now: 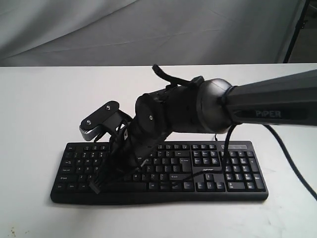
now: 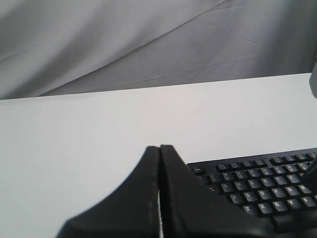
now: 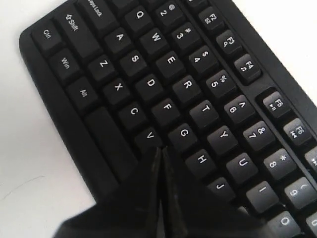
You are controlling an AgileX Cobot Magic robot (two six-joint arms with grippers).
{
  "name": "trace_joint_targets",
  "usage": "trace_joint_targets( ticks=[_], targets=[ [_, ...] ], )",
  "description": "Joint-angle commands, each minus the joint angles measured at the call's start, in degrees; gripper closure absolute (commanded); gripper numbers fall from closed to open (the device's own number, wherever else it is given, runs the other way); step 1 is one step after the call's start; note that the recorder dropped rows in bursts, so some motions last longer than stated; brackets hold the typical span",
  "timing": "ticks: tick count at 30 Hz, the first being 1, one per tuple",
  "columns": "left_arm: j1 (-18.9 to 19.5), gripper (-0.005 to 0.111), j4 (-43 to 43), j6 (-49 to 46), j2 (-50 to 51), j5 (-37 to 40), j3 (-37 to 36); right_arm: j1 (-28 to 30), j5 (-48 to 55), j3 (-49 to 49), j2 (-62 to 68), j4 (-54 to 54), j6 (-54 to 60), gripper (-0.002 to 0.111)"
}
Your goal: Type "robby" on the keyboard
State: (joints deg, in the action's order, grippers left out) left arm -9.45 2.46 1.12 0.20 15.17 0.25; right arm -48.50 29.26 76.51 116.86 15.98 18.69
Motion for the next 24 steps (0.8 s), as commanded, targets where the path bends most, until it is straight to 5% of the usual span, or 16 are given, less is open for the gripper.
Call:
trace_joint_targets(
  ticks=[1,24],
  targets=[
    [-0.36,0.107,0.27,0.16,-0.20,-0.42,-0.25,-0.44,-2.07,0.26,0.46,0.71,0.32,0.108],
    [-0.36,0.107,0.27,0.16,-0.20,-0.42,-0.25,-0.68,-2.14,0.26,2.01,-0.31,0.45,0.108]
  ],
)
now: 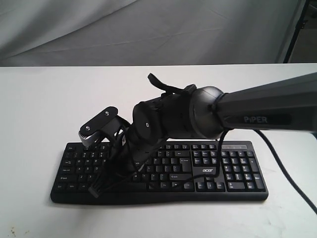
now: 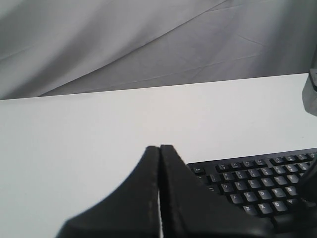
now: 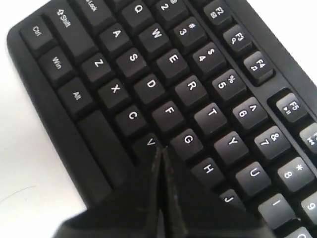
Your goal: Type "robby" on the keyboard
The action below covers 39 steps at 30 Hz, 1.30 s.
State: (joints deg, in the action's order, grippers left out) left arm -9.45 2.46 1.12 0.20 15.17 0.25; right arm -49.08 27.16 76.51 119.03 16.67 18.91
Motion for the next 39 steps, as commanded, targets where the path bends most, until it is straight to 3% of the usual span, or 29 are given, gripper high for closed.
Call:
trace_joint_targets(
  ticks=[1,39],
  targets=[
    [-0.36,0.107,0.27,0.16,-0.20,-0.42,-0.25,-0.10,-0.04,0.26,-0.16,-1.00,0.22,0.108],
    [-0.36,0.107,0.27,0.16,-0.20,-0.42,-0.25,-0.10,-1.08,0.26,0.51,-3.80,-0.23,0.108]
  ],
)
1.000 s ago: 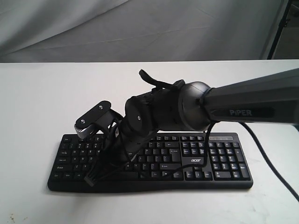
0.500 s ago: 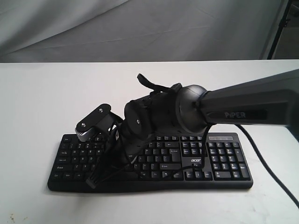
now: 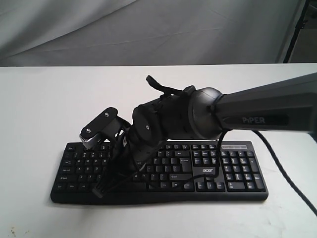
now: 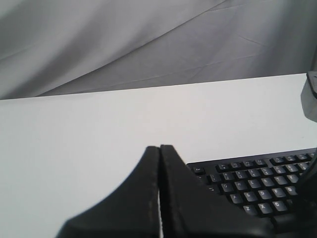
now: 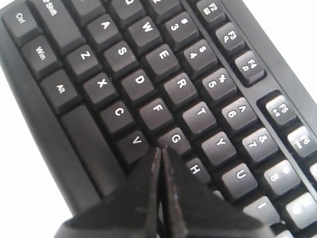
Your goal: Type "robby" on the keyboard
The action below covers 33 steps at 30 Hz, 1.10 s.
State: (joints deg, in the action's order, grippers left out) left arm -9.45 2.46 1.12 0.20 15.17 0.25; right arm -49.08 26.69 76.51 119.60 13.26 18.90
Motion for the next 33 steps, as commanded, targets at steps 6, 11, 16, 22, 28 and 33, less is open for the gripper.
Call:
trace_joint_targets(
  ticks=[6,11,16,22,28,33],
  targets=[
    [-0.36,0.107,0.27,0.16,-0.20,-0.42,-0.25,-0.10,-0.60,0.26,0.80,-0.07,-0.45,0.108],
    [-0.36,0.107,0.27,0.16,-0.20,-0.42,-0.25,-0.10,-0.99,0.26,0.09,-0.48,-0.47,0.108],
    [-0.36,0.107,0.27,0.16,-0.20,-0.42,-0.25,-0.10,-4.87,0.26,-2.22,-0.61,-0.88,0.108],
    [-0.36,0.107,0.27,0.16,-0.20,-0.42,-0.25,-0.10,-8.25,-0.64,-4.74,0.16,-1.33,0.108],
    [-0.36,0.107,0.27,0.16,-0.20,-0.42,-0.25,0.63,-14.55,-4.29,-4.94,5.93,-1.33,0.108],
    [-0.36,0.107,0.27,0.16,-0.20,-0.42,-0.25,1.12,-18.56,-6.66,-4.59,7.10,-1.33,0.108]
  ],
)
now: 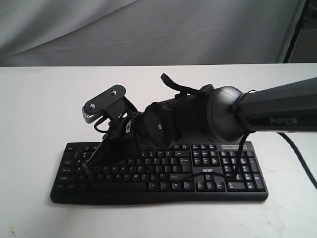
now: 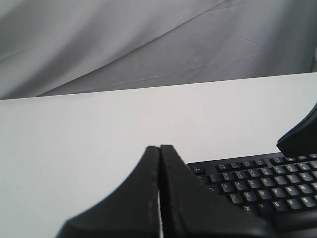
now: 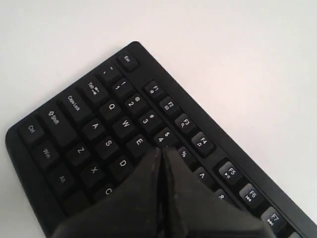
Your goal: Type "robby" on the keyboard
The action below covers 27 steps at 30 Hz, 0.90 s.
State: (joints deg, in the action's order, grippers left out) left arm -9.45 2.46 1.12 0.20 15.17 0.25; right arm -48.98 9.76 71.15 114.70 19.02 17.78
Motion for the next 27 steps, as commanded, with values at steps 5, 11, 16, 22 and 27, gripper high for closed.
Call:
trace_joint_targets(
  ticks=[5,11,16,22,27],
  targets=[
    [-0.36,0.107,0.27,0.16,-0.20,-0.42,-0.25,1.22,-6.29,-5.05,0.57,1.58,-0.20,0.108],
    [-0.36,0.107,0.27,0.16,-0.20,-0.42,-0.25,2.24,-7.19,-5.05,1.76,1.58,-0.20,0.108],
    [-0.36,0.107,0.27,0.16,-0.20,-0.42,-0.25,2.24,-6.70,-5.05,1.69,1.58,-0.20,0.108],
    [-0.36,0.107,0.27,0.16,-0.20,-0.42,-0.25,2.11,-5.24,-5.05,1.69,1.58,-0.20,0.108],
    [-0.36,0.107,0.27,0.16,-0.20,-0.42,-0.25,1.53,-5.13,-5.05,1.69,1.58,-0.20,0.108]
  ],
)
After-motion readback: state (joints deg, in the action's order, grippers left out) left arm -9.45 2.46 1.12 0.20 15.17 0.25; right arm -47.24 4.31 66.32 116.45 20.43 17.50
